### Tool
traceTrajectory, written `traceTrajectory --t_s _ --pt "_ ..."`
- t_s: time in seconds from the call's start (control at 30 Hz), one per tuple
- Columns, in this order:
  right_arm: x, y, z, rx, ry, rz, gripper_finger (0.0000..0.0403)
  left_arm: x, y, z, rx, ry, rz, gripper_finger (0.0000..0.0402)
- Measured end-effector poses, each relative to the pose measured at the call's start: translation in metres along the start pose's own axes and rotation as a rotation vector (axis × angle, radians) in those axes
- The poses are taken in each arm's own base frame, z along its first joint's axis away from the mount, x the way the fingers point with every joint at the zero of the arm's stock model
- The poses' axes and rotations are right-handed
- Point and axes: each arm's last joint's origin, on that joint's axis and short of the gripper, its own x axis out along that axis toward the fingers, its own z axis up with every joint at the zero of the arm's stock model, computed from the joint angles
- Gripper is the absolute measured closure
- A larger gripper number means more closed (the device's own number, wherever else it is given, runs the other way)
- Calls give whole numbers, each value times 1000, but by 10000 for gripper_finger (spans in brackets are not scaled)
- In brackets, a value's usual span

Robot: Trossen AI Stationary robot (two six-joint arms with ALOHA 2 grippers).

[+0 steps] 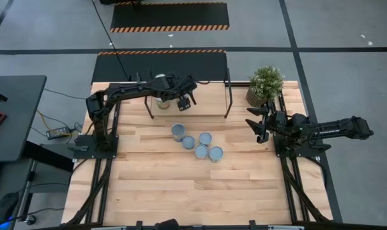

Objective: Pick and place cans onto a shelf
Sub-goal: Put the canned peaches on the shelf

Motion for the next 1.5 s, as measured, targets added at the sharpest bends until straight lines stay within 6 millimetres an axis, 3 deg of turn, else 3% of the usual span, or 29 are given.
traceTrajectory --t_s 0.3,0.63,1.0,1.5 --pt "0 0 0 0 0 0 153 0 3 2 -38 -13 53 10" --pt "0 0 0 0 -1 0 153 -9 -10 19 78 -172 68 10" --pt "0 0 0 0 -2 0 153 13 13 13 -14 -112 124 10" --pt "0 0 0 -7 -1 0 153 15 19 10 -15 -74 188 10"
